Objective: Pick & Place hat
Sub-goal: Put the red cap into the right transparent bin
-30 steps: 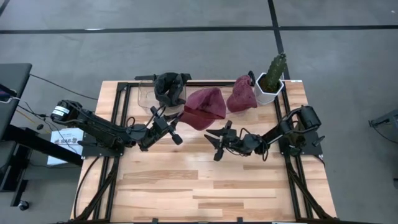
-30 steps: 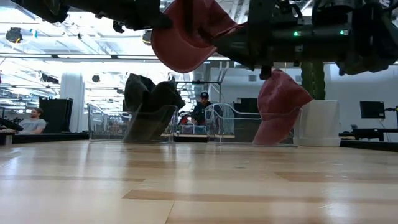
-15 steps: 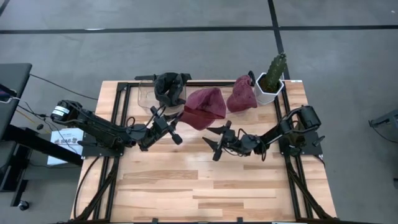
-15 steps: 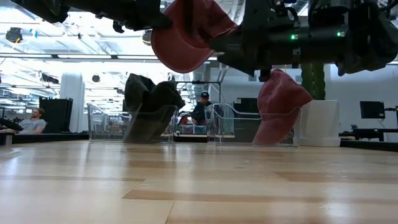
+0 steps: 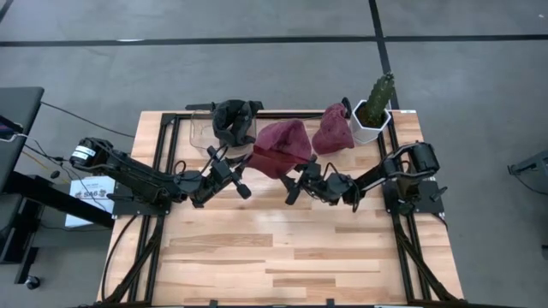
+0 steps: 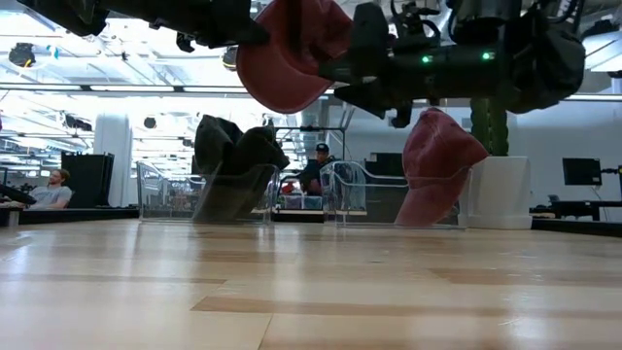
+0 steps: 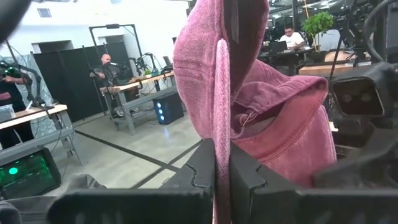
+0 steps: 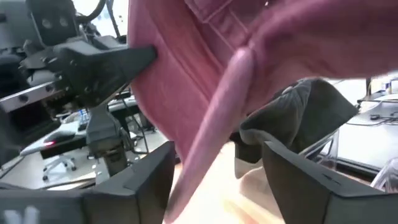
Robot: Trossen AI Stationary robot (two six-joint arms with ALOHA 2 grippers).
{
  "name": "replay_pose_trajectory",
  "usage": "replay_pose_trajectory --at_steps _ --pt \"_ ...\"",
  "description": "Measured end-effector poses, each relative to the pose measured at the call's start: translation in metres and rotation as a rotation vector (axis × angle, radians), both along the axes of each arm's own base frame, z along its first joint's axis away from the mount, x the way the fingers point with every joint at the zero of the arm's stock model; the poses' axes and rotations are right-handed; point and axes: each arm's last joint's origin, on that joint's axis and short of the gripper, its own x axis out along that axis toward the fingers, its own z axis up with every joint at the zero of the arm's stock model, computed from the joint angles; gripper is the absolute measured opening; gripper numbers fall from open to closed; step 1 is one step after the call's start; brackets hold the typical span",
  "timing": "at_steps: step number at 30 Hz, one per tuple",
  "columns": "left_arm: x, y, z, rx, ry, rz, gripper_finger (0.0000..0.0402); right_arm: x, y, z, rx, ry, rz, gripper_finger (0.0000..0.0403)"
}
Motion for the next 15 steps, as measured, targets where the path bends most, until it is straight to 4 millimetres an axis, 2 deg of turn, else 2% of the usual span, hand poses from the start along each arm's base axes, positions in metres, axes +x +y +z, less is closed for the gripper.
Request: replay_pose_trajectory --at_steps 5,12,15 --pt "0.0 0.0 0.0 0.0 0.0 0.0 0.0016 0.0047 -0.0023 0.0042 0.0 -0.008 -0.005 0.0183" --pt "-0.0001 -0.0002 0.0008 -0.003 -0.008 0.0 0.0016 0.0053 -0.0024 0.0043 0.007 -0.006 -0.019 0.003" --pt "-0.0001 -0.0001 0.0007 -0.003 -0.006 0.003 0.0016 0.0055 -0.0036 0.0037 0.009 0.0 -0.027 0.0013"
